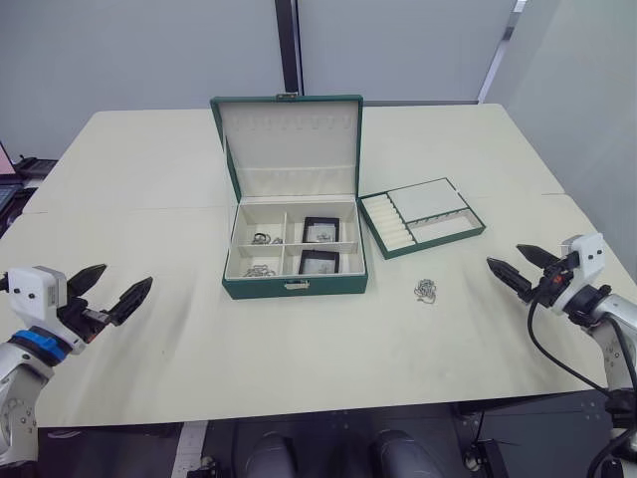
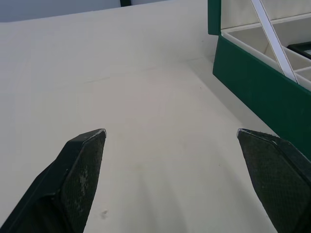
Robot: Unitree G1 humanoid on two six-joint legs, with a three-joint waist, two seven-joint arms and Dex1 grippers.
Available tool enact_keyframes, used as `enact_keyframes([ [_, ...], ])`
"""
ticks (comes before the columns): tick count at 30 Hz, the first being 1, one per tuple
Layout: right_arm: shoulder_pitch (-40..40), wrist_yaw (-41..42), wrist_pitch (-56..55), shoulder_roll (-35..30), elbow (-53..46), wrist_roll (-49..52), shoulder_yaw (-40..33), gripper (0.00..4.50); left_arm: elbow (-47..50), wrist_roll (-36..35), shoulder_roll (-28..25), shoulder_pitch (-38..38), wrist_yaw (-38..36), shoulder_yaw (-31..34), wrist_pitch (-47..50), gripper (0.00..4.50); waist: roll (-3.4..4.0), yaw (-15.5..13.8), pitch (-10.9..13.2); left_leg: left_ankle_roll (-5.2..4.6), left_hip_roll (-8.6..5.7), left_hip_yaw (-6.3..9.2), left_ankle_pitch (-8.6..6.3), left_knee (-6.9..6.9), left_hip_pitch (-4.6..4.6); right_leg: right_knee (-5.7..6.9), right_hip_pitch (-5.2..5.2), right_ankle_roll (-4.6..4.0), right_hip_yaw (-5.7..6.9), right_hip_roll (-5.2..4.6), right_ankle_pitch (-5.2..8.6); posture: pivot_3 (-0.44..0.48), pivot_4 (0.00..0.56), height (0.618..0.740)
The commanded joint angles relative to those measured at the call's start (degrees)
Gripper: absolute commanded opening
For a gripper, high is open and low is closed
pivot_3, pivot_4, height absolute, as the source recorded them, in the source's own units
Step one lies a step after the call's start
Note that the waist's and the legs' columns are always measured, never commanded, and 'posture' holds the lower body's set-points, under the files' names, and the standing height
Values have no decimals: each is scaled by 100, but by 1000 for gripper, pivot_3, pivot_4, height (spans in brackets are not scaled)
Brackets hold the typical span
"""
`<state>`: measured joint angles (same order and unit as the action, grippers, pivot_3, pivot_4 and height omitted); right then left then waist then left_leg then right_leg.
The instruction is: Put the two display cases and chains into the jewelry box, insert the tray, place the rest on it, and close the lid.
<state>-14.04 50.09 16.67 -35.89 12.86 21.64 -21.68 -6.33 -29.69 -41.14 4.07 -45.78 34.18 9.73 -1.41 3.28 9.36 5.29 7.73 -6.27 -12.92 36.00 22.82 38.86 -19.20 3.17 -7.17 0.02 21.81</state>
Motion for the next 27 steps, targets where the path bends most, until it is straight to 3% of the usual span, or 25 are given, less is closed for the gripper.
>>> enact_keyframes([
  [1,-95,21,-144,-111,-6,162,-128,4465,64,-13,1,25,39,175,-134,4500,0,0,0,0,0,0,0,0,0,0,0,0,0,0,0,0,150,740],
  [11,-417,556,-55,-555,-39,325,51,4465,967,-285,243,280,-27,32,0,4500,0,-1,0,0,0,-2,0,1,0,0,3,0,0,-1,0,0,150,740],
  [16,-937,1441,-29,-1143,34,203,629,4465,1748,-529,197,103,-73,-396,500,4500,1,-2,0,0,-1,0,0,4,-2,0,8,1,0,-2,-1,0,150,740],
  [21,-2005,2674,-814,-1563,866,-532,1769,4465,2490,-612,111,-531,-166,-1327,986,4500,1,-1,1,0,-1,2,0,8,-4,0,12,1,2,-2,-1,0,150,740],
  [27,-3934,3715,-2279,-1242,2913,-1701,3051,4465,2832,-133,363,-1523,-538,-2964,906,4500,10,8,6,-1,-1,-7,1,17,-11,-3,11,1,-4,0,-1,0,150,740],
])
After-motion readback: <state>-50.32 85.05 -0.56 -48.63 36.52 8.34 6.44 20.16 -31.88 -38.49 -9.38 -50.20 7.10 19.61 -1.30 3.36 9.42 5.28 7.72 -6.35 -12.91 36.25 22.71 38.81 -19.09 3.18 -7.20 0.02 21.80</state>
